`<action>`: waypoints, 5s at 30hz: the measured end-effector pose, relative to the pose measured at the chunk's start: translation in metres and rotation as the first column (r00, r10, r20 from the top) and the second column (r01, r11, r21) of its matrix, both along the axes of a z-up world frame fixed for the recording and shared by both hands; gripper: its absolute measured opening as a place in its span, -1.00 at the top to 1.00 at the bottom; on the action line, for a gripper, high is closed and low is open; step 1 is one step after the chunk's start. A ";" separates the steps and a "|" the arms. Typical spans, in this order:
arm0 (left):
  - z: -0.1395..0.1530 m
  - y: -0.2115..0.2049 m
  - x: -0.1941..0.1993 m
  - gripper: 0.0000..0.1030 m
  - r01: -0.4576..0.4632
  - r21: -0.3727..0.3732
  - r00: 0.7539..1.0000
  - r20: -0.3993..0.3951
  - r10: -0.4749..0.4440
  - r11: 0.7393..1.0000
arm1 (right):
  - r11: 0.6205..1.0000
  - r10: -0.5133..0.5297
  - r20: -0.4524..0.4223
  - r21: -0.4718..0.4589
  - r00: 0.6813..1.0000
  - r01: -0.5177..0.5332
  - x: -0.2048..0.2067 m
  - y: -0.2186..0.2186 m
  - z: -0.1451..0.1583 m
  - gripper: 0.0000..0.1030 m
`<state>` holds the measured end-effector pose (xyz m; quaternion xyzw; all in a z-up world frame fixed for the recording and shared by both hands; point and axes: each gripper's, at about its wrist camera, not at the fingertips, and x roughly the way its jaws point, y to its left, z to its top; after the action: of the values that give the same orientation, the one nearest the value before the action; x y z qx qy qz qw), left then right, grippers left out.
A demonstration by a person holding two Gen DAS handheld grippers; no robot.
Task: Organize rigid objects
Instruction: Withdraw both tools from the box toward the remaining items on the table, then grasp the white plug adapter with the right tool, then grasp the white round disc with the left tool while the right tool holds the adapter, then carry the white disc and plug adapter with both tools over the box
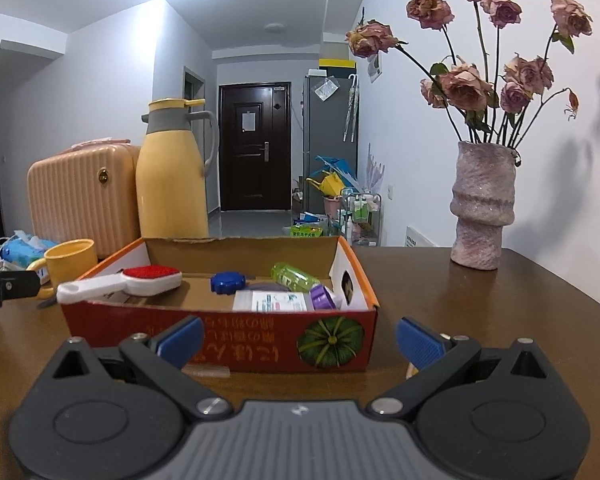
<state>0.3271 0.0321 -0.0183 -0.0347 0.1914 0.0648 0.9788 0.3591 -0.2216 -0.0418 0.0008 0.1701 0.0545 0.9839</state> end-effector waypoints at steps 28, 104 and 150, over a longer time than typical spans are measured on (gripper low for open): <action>-0.020 0.018 -0.037 -1.00 -0.006 -0.012 0.998 -0.060 0.005 1.000 | 0.996 -0.086 -0.082 -0.041 0.993 0.083 -0.062 -0.054 -0.023 -1.00; -0.072 -0.003 0.034 -0.88 0.085 0.007 0.934 -0.350 -0.078 0.996 | 1.000 0.023 -0.026 -0.017 0.999 -0.024 0.016 -0.075 -0.022 0.00; -0.027 -0.026 -0.016 0.22 0.185 -0.037 0.970 -0.151 -0.188 0.982 | 0.984 0.136 0.007 0.116 0.991 -0.136 -0.037 -0.011 -0.016 0.00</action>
<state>0.3114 0.0057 -0.0450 -0.0225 0.2696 -0.0271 0.9623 0.3222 -0.2330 -0.0579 0.0466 0.1669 0.1316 0.9760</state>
